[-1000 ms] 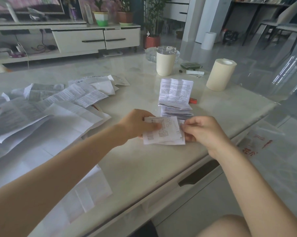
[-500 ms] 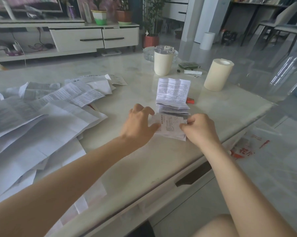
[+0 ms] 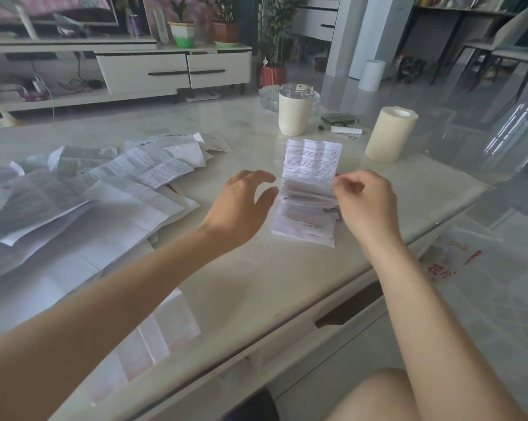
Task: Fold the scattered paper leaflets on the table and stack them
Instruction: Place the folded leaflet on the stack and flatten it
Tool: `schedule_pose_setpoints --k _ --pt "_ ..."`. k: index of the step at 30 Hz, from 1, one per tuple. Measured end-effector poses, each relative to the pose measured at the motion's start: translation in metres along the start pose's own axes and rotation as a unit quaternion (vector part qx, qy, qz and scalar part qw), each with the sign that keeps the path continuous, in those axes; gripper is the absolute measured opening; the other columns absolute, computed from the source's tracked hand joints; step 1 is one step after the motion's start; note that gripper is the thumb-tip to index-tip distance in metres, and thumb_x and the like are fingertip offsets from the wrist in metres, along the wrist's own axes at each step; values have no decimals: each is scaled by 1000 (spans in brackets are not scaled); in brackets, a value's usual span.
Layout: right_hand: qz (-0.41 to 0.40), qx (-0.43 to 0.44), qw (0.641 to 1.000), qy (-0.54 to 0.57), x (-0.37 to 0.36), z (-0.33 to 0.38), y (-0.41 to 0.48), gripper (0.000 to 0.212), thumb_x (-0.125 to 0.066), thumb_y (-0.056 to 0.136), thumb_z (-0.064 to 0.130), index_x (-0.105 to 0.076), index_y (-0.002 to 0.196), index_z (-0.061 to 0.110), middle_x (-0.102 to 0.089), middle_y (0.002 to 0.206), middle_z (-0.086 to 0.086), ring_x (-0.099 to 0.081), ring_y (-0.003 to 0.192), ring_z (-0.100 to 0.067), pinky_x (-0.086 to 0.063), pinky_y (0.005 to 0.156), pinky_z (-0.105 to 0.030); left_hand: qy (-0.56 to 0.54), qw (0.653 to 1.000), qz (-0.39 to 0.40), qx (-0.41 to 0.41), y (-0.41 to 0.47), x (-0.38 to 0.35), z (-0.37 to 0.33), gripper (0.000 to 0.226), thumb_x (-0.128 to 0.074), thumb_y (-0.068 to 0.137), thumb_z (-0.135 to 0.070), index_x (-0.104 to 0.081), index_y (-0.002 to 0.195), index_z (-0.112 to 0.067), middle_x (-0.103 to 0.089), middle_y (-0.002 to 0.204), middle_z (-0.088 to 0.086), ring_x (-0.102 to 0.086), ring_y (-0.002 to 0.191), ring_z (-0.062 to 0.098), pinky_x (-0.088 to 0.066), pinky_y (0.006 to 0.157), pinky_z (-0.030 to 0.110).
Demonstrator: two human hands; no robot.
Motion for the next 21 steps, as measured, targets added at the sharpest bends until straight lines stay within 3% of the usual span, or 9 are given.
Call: schedule_pose_setpoints --k 3,6,10,14,17,21 --pt "-7 41 999 23 -10 17 -5 12 -55 89 13 -66 87 7 -59 76 8 -52 72 -5 -35 59 -8 11 1000 -12 1 -3 17 7 31 -46 97 -24 -56 125 -17 -54 129 4 -48 118 18 -32 89 17" --pt "-2 75 996 51 -25 38 -12 13 -56 89 11 -63 78 10 -56 69 12 -51 62 9 -35 61 -2 42 999 -25 15 -14 44 21 29 -50 95 -19 -58 123 -16 -55 129 2 -48 118 17 -32 88 16" --pt "52 122 990 48 -51 63 -29 13 -54 89 11 -64 80 10 -57 71 10 -51 64 0 -35 60 -2 98 993 -34 53 -37 90 51 31 -57 90 -14 -59 121 -15 -54 130 3 -49 114 22 -28 82 14" --pt "141 166 976 0 -85 84 -51 14 -52 89 12 -66 86 9 -62 82 2 -50 70 -12 -35 59 -18 172 976 15 132 -67 117 83 49 -65 85 -32 -50 130 -19 -46 140 4 -41 128 23 -32 100 30" --pt "192 179 965 -13 -110 101 -67 16 -51 88 10 -66 85 9 -66 86 0 -54 74 -16 -39 66 -25 186 965 44 177 -86 125 99 61 -65 82 -43 -45 135 -20 -43 142 0 -39 129 21 -33 99 30" --pt "231 199 952 -29 -128 114 -82 17 -50 88 9 -67 84 7 -68 87 -3 -58 78 -21 -45 70 -31 208 971 -80 87 -95 149 101 24 -62 87 -19 -66 110 -13 -59 120 9 -49 114 29 -35 95 32"
Point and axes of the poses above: each hand's wrist, its own y-axis towards the middle knuckle, its own x-axis out of the back of the hand, z = x × y, the point moved 4 cm from there along y, towards the middle knuckle
